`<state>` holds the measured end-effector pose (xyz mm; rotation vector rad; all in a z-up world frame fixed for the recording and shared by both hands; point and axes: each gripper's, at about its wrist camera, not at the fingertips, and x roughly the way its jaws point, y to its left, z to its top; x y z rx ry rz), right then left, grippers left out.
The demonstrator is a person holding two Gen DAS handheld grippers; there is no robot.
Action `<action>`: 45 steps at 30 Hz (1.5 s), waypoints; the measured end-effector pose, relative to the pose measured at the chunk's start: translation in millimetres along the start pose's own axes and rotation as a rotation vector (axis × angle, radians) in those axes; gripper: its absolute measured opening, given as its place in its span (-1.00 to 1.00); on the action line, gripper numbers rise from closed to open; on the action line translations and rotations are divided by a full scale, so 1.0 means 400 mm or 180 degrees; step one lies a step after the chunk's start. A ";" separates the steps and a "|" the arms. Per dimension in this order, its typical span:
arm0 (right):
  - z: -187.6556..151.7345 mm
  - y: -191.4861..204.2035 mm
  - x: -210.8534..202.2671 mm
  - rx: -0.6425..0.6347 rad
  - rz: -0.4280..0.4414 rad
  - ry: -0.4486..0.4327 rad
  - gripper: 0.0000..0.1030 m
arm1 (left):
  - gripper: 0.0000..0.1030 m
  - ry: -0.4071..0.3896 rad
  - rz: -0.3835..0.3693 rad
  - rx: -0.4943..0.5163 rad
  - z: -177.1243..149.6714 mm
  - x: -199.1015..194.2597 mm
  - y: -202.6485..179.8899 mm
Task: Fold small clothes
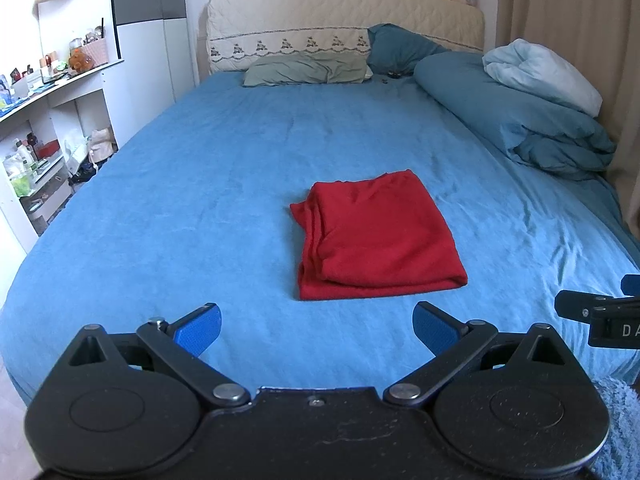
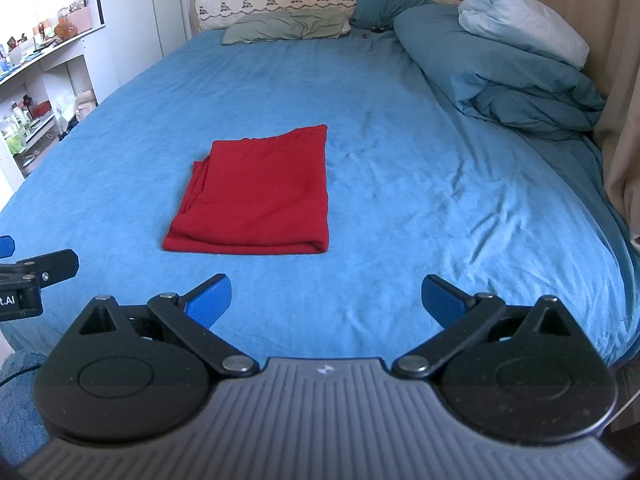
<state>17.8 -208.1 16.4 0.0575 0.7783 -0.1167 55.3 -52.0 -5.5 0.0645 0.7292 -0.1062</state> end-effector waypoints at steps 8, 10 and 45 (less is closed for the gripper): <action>-0.001 0.004 0.000 0.0003 -0.0007 0.0000 1.00 | 1.00 -0.0003 0.0019 -0.0006 0.001 -0.001 0.000; -0.001 0.005 0.000 0.0004 -0.0006 -0.0001 1.00 | 1.00 -0.0001 0.0019 -0.0023 0.001 -0.001 0.001; -0.005 0.014 -0.002 -0.0040 0.0026 0.0007 1.00 | 1.00 -0.0051 0.0036 -0.0078 0.001 -0.009 0.001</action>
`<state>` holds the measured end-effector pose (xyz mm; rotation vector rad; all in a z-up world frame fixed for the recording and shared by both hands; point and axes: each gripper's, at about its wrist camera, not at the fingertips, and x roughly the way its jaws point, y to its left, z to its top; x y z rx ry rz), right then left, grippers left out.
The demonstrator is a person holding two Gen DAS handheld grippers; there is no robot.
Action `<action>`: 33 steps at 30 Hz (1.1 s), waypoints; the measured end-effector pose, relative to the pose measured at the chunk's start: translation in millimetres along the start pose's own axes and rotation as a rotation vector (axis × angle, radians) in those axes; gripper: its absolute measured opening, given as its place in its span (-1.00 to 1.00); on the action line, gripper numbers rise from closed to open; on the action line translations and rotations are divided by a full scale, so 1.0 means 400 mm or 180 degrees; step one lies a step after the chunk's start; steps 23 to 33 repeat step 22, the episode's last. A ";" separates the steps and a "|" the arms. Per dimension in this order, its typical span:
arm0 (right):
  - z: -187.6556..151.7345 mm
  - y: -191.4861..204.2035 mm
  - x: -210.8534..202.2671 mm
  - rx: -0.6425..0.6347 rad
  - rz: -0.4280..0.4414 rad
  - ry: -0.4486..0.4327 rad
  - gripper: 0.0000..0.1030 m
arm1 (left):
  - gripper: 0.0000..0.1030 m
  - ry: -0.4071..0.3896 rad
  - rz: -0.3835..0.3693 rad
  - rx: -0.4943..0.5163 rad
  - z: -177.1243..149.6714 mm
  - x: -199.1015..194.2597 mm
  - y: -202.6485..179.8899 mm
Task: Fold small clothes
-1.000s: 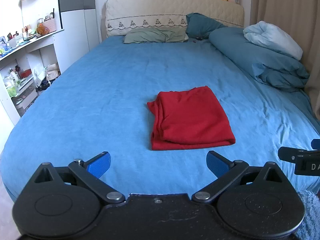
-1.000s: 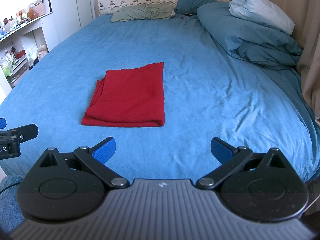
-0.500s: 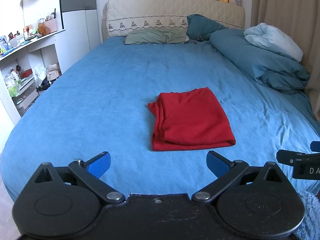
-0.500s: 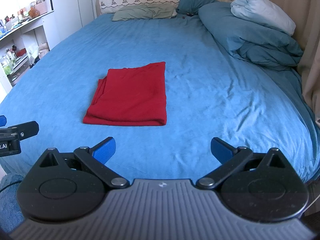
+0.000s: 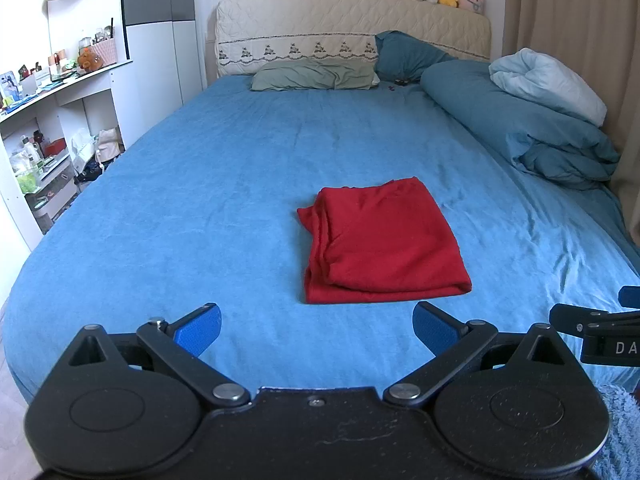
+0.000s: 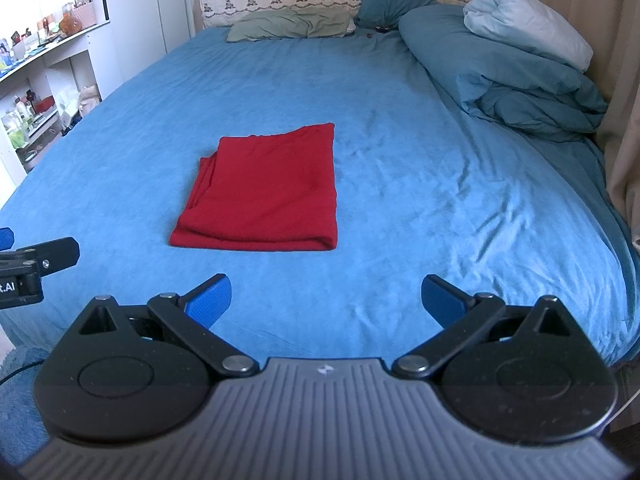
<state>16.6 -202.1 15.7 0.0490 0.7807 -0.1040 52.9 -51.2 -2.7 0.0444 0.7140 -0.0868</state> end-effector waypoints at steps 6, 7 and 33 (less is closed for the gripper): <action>-0.001 0.000 -0.002 -0.0026 0.0020 -0.0004 1.00 | 1.00 0.0007 0.0011 -0.0002 0.001 -0.001 -0.001; -0.001 0.001 -0.001 -0.0032 0.0021 -0.0002 1.00 | 1.00 0.0006 0.0013 -0.0008 0.002 -0.001 0.001; -0.001 0.000 0.003 -0.0054 0.0020 0.0005 1.00 | 1.00 -0.0093 0.0048 -0.0035 0.001 -0.009 0.014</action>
